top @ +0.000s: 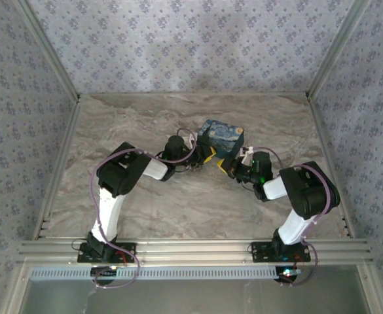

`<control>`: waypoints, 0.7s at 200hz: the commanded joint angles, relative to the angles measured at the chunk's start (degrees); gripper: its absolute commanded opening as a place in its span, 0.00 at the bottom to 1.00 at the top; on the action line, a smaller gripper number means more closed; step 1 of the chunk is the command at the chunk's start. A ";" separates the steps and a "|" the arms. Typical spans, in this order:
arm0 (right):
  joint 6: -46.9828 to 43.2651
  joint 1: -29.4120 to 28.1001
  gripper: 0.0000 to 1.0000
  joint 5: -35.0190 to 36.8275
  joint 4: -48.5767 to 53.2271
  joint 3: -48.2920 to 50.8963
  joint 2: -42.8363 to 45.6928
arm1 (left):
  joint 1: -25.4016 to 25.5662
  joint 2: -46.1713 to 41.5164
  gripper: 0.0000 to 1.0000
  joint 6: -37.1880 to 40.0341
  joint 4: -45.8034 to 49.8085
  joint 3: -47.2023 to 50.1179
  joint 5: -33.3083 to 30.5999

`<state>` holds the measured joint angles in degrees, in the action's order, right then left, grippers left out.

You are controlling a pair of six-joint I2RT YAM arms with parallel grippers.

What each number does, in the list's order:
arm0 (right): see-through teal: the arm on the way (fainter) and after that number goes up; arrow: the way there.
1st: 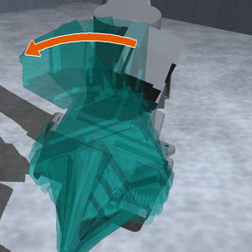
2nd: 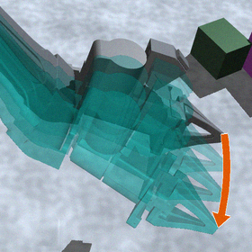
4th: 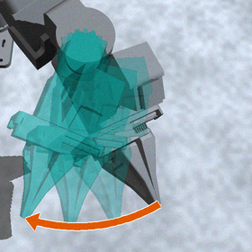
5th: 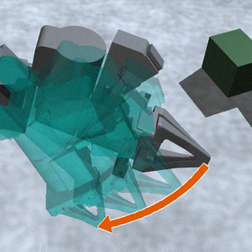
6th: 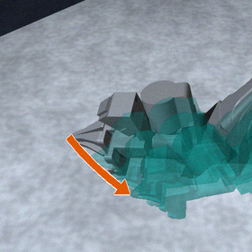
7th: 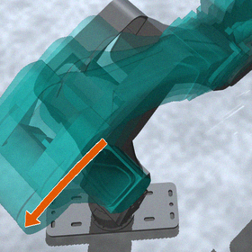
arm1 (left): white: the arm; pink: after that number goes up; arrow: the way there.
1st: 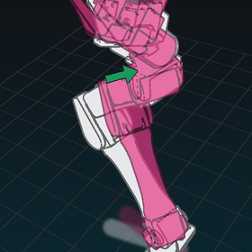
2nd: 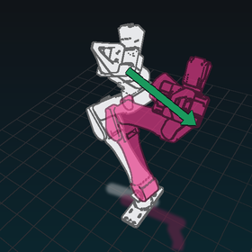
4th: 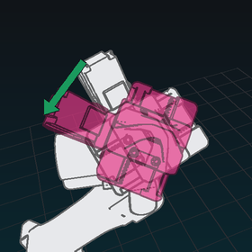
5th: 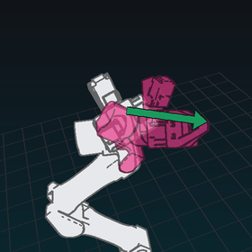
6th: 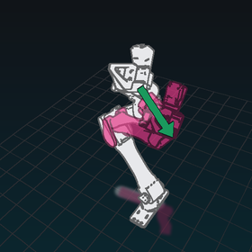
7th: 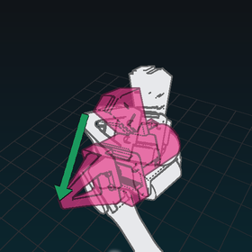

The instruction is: Unlock the padlock with the key

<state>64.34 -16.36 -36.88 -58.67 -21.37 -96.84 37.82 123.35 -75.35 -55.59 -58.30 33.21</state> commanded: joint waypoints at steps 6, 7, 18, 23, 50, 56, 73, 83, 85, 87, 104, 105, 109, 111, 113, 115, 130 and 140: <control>1.69 -0.73 0.00 0.32 -4.95 1.67 -1.33 | -0.12 1.98 0.18 -2.31 0.86 0.47 1.51; 1.68 -0.75 0.00 0.32 -5.04 1.68 -1.33 | -0.12 1.98 0.18 -2.37 0.85 0.47 1.51; 1.83 -0.85 0.00 0.41 -6.07 1.68 -1.67 | -0.14 1.98 0.18 -2.51 0.60 0.52 1.41; 2.01 -0.82 0.00 0.49 -6.46 1.69 -1.85 | -0.16 2.06 0.18 -2.61 0.57 0.55 1.50; 3.29 -1.04 0.00 0.66 -8.81 1.00 -2.92 | -0.12 2.11 0.18 -2.65 0.49 0.64 1.49; 3.55 -1.04 0.00 0.75 -9.20 0.83 -3.14 | -0.13 2.16 0.18 -2.69 0.44 0.65 1.50; 3.93 -0.99 0.00 0.94 -9.86 0.61 -3.46 | -0.17 2.29 0.18 -2.91 0.09 0.73 1.51; 4.04 -1.09 0.00 1.02 -10.19 0.58 -3.37 | -0.12 2.46 0.18 -3.11 -0.27 0.82 1.50; 4.04 -1.08 0.00 1.02 -10.27 0.55 -3.36 | -0.12 2.48 0.18 -3.17 -0.34 0.82 1.50; 4.04 -1.12 0.00 1.02 -10.31 0.58 -3.36 | -0.12 2.55 0.18 -3.21 -0.42 0.82 1.48; 4.08 -1.10 0.00 1.35 -10.49 0.88 -3.44 | -0.12 2.75 0.18 -3.57 -0.91 0.91 1.39; 4.10 -1.12 0.00 1.36 -10.53 0.93 -3.44 | -0.12 2.76 0.18 -3.57 -0.91 0.91 1.40; 4.17 -1.08 0.00 1.36 -11.00 1.13 -3.59 | -0.12 2.77 0.18 -3.57 -0.92 0.91 1.40; 4.25 -1.05 0.00 1.44 -11.19 1.15 -3.57 | -0.12 2.77 0.18 -3.57 -0.92 0.91 1.41; 4.36 -1.00 0.00 1.46 -11.31 1.22 -3.67 | -0.14 2.77 0.18 -3.60 -0.99 0.91 1.42; 4.47 -1.03 0.00 1.51 -11.49 1.32 -3.64 | -0.12 2.77 0.18 -3.58 -0.94 0.91 1.42; 5.00 -0.87 0.00 1.94 -12.05 1.68 -3.63 | -0.13 2.77 0.18 -3.62 -1.01 0.91 1.33; 5.10 -0.71 0.00 1.91 -12.49 1.70 -3.71 | -0.12 2.77 0.18 -3.66 -0.96 0.86 1.41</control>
<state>68.40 -17.04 -36.21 -67.96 -20.14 -99.59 37.82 124.14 -76.31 -57.76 -58.28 33.21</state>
